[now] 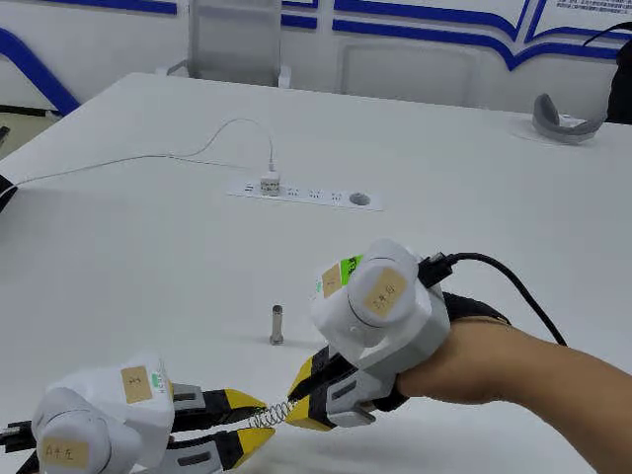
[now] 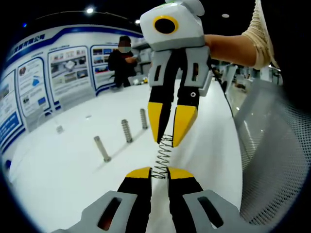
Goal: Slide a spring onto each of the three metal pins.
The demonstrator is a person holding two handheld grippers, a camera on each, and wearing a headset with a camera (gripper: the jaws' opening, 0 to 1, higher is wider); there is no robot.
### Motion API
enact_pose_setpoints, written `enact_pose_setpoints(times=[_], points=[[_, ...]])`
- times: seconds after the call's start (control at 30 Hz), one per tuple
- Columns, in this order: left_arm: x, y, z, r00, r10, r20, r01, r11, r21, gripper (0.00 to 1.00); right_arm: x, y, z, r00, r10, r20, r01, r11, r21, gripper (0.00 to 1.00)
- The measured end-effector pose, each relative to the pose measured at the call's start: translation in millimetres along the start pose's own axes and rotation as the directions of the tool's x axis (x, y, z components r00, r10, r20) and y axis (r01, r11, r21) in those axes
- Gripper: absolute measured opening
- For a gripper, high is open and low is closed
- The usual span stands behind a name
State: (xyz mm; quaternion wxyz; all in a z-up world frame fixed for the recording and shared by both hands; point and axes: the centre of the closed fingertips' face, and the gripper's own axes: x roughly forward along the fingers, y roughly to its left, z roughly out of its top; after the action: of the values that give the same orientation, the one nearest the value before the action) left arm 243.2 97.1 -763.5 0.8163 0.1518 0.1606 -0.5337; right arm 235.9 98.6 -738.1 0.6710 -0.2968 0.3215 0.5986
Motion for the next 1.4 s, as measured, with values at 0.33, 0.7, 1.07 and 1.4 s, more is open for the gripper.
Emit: enact_pose_setpoints(times=[0.33,0.7,1.07,1.4], points=[[-1.1,0.8,0.3,1.0000,0.004,0.001,-0.004,1.000,-0.008,0.12,0.2,-1.3,13.9,0.9986,-0.020,0.049,0.020,1.000,-0.004,0.11],[-0.7,0.3,1.3,0.9999,0.002,0.011,-0.002,1.000,-0.019,0.11,2.2,-1.6,32.3,0.9920,-0.038,0.121,0.038,0.999,0.001,0.11],[-0.5,-0.1,2.1,0.9999,0.001,0.014,0.000,1.000,-0.026,0.12,4.4,-0.7,38.2,0.9885,-0.051,0.143,0.051,0.999,0.003,0.11],[-0.4,0.4,3.1,0.9997,0.001,0.023,0.000,0.998,-0.061,0.18,2.4,-4.2,38.0,0.9883,-0.057,0.141,0.057,0.998,0.002,0.11]])
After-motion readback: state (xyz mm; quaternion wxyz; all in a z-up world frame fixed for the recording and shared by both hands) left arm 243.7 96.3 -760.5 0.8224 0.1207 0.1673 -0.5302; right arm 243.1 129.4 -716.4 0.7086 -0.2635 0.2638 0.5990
